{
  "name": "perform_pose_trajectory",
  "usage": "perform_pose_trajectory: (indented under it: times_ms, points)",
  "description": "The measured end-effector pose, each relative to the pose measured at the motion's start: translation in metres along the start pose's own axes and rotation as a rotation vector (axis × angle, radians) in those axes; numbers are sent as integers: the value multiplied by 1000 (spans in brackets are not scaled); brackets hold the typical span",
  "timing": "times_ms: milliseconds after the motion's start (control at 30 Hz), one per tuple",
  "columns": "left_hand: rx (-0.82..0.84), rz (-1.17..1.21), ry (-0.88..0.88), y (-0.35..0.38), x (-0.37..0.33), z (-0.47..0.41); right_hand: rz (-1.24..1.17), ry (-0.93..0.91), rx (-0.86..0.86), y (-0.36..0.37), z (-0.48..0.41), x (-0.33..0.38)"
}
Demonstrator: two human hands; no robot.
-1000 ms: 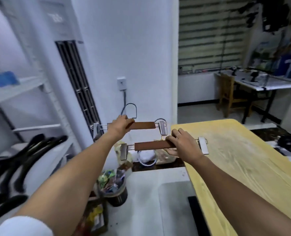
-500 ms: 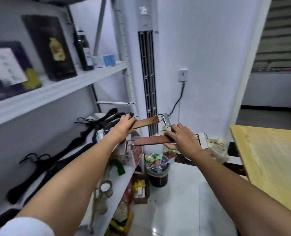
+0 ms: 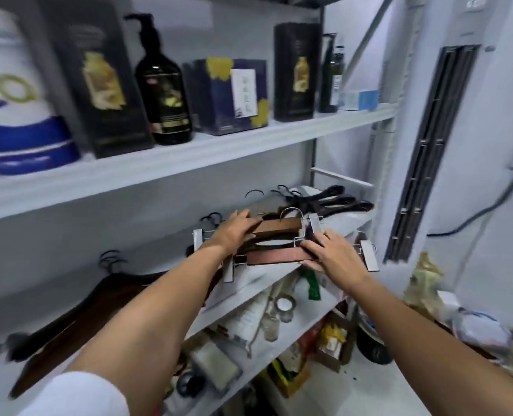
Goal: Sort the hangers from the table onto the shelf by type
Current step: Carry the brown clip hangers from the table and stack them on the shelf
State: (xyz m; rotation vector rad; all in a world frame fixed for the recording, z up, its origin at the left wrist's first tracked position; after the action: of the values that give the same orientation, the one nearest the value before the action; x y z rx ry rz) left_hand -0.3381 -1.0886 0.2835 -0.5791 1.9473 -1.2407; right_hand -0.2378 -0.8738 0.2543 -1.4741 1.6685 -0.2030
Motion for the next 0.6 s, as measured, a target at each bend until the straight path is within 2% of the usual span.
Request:
perform_pose_trajectory:
  times_ms: [300, 600]
  points:
    - [-69, -55, -308, -34, 41, 115, -183, -172, -125, -8, -38, 78]
    - [-59, -122, -580, -28, 58, 206, -312, -324, -132, -22, -34, 148]
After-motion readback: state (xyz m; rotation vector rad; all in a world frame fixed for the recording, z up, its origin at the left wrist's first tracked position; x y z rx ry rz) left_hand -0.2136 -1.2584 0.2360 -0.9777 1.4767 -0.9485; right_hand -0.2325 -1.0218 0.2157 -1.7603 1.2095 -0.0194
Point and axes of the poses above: each hand's wrist, its own z-axis away from the middle knuckle, its own y-axis out of the palm, x = y × z, the point moved 3 cm from there along -z, towards the middle knuckle, and after that the axes turned 14 degrees about z, right-handed, at the moved point
